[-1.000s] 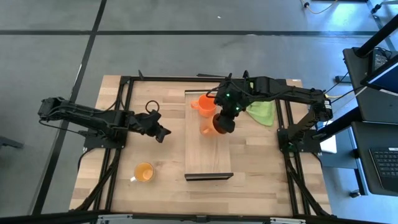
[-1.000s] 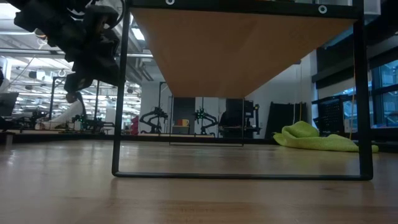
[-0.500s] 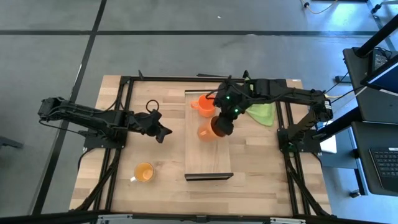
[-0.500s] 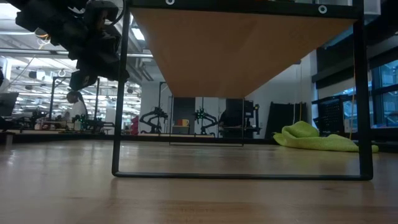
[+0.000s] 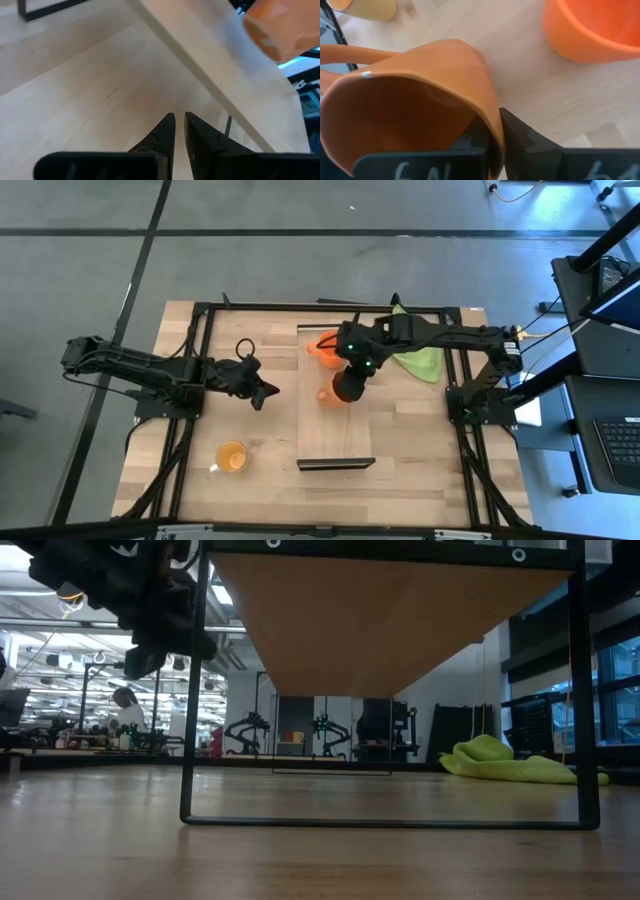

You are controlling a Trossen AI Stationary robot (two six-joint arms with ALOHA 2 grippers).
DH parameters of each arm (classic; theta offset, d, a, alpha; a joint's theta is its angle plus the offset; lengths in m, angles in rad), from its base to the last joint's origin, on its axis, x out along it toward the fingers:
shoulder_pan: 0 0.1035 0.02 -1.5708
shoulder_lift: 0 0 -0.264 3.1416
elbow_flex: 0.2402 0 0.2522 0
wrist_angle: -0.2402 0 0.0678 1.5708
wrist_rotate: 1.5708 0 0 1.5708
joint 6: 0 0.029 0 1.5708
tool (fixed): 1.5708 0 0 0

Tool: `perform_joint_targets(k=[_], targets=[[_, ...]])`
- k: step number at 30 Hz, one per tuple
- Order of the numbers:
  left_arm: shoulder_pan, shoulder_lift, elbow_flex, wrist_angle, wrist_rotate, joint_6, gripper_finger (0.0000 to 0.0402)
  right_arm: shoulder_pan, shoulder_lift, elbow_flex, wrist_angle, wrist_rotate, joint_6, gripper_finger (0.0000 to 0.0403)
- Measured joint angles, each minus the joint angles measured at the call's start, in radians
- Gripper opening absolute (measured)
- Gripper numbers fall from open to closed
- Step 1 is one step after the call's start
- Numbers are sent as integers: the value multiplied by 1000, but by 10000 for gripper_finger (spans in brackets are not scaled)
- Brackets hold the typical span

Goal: Stack small to large cups/mugs on shelf
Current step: Put the brown mug on the shelf

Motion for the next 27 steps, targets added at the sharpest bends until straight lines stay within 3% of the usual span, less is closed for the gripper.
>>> perform_joint_targets(k=[7, 13, 27], targets=[[0, 0, 0, 6, 5, 34, 35, -5, 12, 11, -2, -9, 57, 24], [0, 0, 0, 6, 28, 95, 35, -9, 10, 72, -45, 46, 111, 28], [9, 0, 0, 26, 79, 161, 35, -9, 12, 46, -97, 75, 189, 28]])
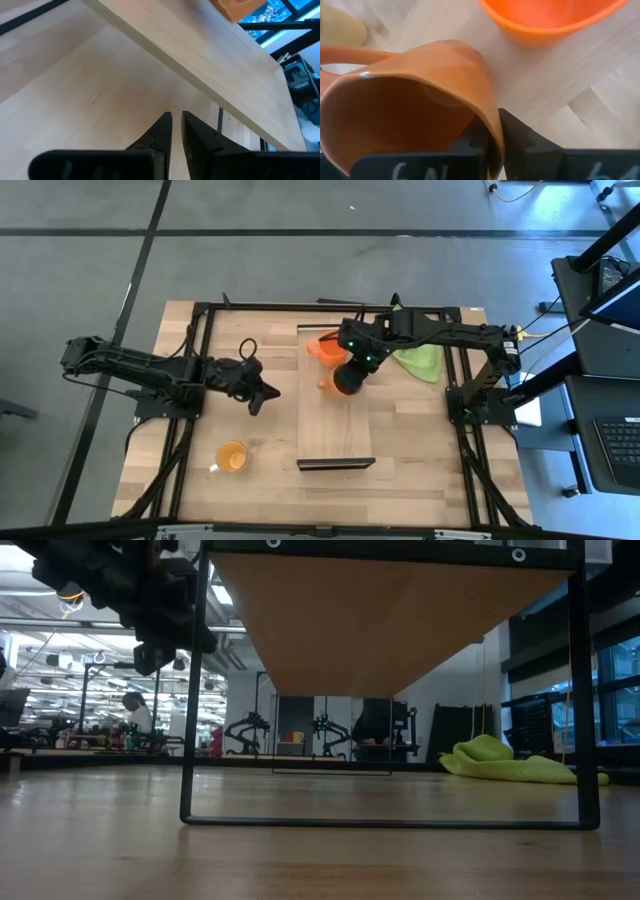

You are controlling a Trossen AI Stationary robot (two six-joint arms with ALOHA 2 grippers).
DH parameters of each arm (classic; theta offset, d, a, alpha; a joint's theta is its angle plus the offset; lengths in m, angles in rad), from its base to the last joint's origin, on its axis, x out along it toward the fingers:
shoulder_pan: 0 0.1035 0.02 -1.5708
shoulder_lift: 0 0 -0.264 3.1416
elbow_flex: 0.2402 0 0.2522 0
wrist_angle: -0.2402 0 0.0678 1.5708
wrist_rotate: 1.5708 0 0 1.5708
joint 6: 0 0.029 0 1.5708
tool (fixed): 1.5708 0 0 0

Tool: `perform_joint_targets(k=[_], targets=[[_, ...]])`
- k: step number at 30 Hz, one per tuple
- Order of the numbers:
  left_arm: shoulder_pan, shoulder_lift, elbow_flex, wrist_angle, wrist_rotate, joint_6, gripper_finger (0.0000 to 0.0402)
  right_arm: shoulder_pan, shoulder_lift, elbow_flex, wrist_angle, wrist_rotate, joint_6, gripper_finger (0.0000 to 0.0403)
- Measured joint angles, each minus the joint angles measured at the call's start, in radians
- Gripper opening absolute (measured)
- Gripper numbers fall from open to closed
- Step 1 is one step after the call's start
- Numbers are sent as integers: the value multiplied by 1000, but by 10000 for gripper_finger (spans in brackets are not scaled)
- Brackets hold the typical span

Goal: Stack small to large cups/mugs on shelf
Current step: Put the brown mug on the shelf

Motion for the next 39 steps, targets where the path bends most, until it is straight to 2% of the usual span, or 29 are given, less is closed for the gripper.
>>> perform_joint_targets(k=[27, 39], targets=[[10, 0, -1, 1, 2, 25, 35, -1, 39, 1, 0, -48, -28, 34], [9, 0, -1, 1, 2, 25, 35, -1, 40, 77, 0, -36, -34, 54]])
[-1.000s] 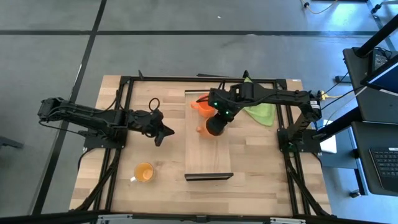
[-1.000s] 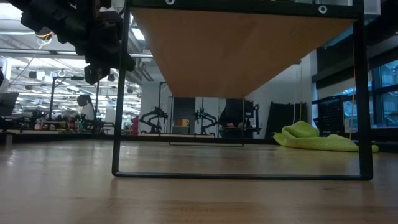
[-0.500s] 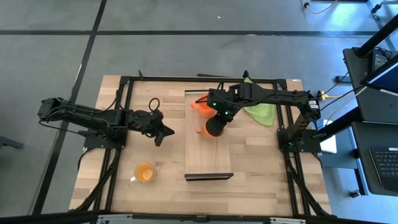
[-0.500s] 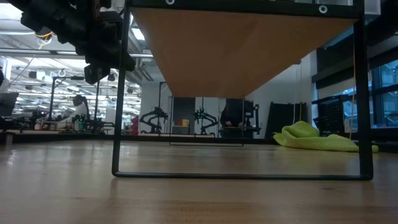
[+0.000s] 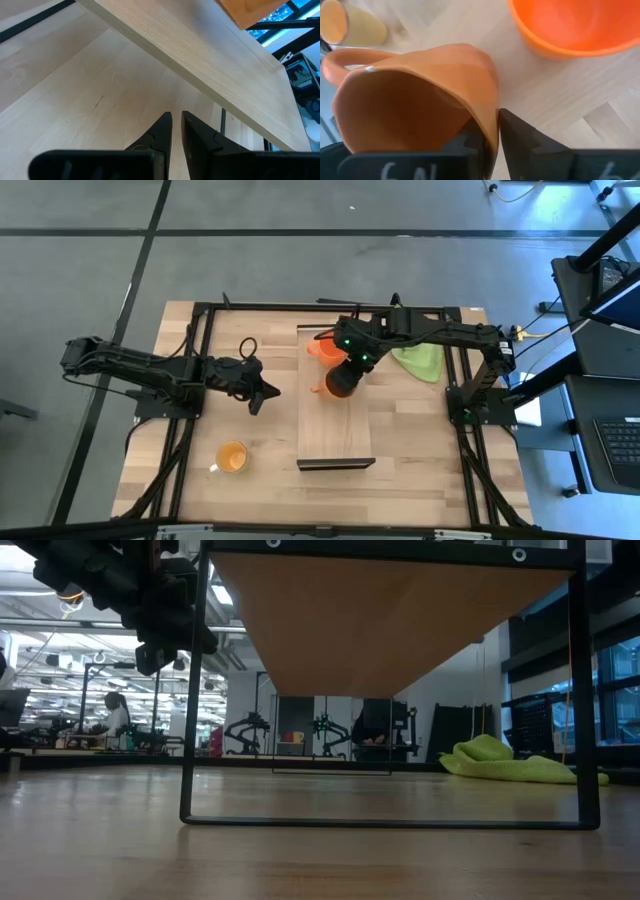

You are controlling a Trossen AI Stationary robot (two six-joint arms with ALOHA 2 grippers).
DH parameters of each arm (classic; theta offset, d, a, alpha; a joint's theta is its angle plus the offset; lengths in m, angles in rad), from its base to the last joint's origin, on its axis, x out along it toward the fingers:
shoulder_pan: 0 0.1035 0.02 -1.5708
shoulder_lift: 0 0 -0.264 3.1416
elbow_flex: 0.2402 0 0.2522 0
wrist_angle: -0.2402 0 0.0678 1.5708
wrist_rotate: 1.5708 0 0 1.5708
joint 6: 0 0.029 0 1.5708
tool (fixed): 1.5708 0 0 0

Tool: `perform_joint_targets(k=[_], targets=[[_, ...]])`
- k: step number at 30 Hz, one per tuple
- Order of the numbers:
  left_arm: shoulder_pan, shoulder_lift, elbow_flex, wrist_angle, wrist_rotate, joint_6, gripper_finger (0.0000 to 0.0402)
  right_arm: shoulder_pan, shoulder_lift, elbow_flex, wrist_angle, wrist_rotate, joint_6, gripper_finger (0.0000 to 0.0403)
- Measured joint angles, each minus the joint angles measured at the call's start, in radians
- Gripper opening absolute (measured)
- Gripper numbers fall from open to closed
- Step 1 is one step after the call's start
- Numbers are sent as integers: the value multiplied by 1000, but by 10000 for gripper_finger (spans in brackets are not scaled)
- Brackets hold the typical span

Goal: Stack small to large cups/mugs on shelf
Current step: Put the brown mug on the shelf

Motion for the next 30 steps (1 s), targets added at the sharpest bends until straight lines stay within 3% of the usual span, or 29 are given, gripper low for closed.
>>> perform_joint_targets(k=[30], targets=[[-1, 0, 0, 0, 23, 1, 35, 0, 5, 1, -53, 16, -23, 56]])
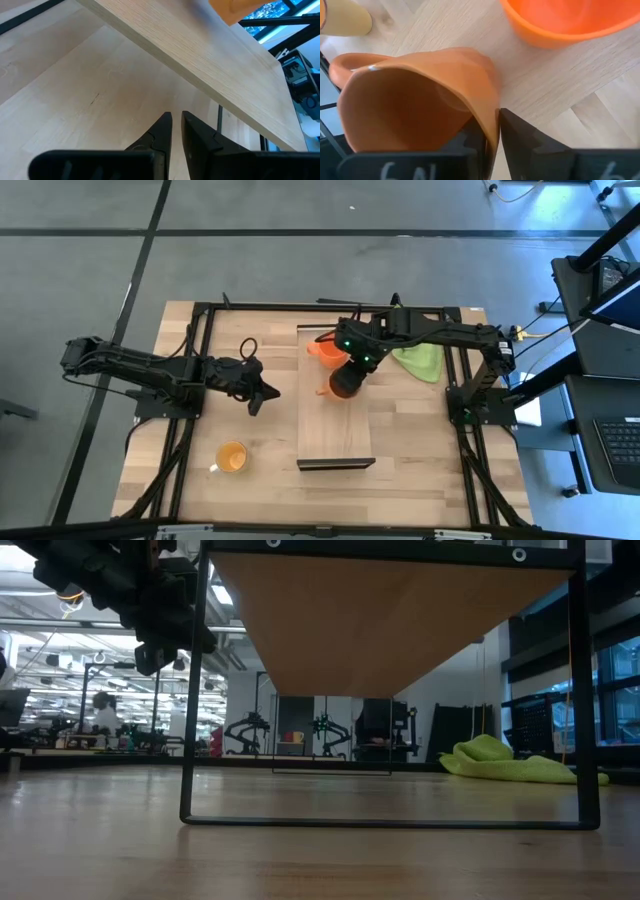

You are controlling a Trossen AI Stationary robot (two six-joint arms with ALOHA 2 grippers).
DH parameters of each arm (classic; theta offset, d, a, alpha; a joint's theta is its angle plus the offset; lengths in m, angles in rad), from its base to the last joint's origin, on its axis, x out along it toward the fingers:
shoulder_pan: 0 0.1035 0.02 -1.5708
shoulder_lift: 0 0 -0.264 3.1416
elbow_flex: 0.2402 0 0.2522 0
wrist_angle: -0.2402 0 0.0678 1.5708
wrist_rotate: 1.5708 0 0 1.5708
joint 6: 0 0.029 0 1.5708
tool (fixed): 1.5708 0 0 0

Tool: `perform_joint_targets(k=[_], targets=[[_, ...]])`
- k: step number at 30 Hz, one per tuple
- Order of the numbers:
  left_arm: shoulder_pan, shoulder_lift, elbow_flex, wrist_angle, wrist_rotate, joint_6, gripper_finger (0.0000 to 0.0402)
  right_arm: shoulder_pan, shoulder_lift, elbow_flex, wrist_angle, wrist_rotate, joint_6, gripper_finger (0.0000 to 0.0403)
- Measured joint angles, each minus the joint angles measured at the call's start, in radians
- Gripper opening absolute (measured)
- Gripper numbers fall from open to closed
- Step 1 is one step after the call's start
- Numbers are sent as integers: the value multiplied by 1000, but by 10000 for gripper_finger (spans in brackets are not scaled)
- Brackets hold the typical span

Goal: Stack small to large cups/mugs on shelf
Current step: Put the brown mug on the shelf

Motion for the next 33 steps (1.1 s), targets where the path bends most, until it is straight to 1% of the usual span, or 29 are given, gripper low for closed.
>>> perform_joint_targets(k=[9, 16, 22, 28, 33], targets=[[0, 0, 0, -1, 0, 0, 35, 2, 28, 0, 10, 0, -16, 58], [0, 0, -1, -5, 0, 0, 35, -9, 24, 0, 17, -23, -26, 83], [0, 0, -1, -5, 0, 1, 35, -14, 24, 0, 17, -6, -29, 99], [0, 0, -1, -5, 0, 1, 35, -34, 24, 0, 47, -2, -43, 99], [0, 0, -1, -5, 0, 0, 35, -46, 24, 0, 82, -2, -50, 86]])
